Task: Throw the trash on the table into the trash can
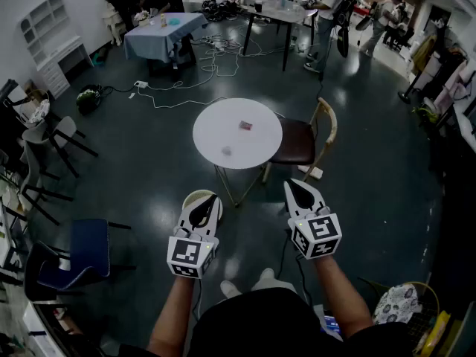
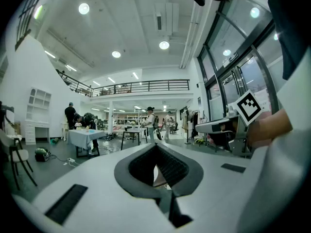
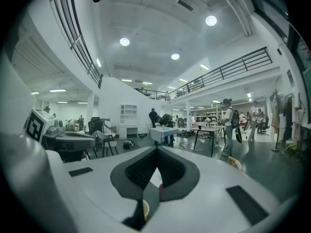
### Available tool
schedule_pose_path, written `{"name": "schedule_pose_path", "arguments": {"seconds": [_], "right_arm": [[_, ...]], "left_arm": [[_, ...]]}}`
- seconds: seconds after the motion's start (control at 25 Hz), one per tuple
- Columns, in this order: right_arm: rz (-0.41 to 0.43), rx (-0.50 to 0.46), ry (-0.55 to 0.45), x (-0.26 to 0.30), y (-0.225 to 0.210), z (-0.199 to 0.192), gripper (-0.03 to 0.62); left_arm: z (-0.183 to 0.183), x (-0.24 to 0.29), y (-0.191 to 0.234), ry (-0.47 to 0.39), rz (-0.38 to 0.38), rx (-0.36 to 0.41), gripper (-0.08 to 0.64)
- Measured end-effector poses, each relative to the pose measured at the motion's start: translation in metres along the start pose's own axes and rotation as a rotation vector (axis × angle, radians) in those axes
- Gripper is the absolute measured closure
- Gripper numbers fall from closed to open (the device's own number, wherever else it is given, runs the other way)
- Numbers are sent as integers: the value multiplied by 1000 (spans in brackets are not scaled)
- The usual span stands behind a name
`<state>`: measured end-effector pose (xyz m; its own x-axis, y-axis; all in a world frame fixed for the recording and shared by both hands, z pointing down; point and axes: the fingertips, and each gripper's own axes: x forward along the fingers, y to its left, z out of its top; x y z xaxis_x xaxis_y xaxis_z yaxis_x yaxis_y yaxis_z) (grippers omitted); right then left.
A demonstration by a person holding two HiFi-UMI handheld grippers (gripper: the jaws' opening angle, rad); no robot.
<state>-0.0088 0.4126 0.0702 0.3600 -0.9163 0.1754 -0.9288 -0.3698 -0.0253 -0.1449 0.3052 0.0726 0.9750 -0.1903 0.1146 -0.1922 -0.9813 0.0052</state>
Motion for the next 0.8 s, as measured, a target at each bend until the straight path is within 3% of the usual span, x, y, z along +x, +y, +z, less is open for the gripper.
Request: {"name": "schedule_pose_path", "arguments": {"seconds": [0.8], "right_arm": [[69,32,-6,-19,-84,-14,574]], "left_arm": [[-16,52,-69,20,51,-5,552]]}}
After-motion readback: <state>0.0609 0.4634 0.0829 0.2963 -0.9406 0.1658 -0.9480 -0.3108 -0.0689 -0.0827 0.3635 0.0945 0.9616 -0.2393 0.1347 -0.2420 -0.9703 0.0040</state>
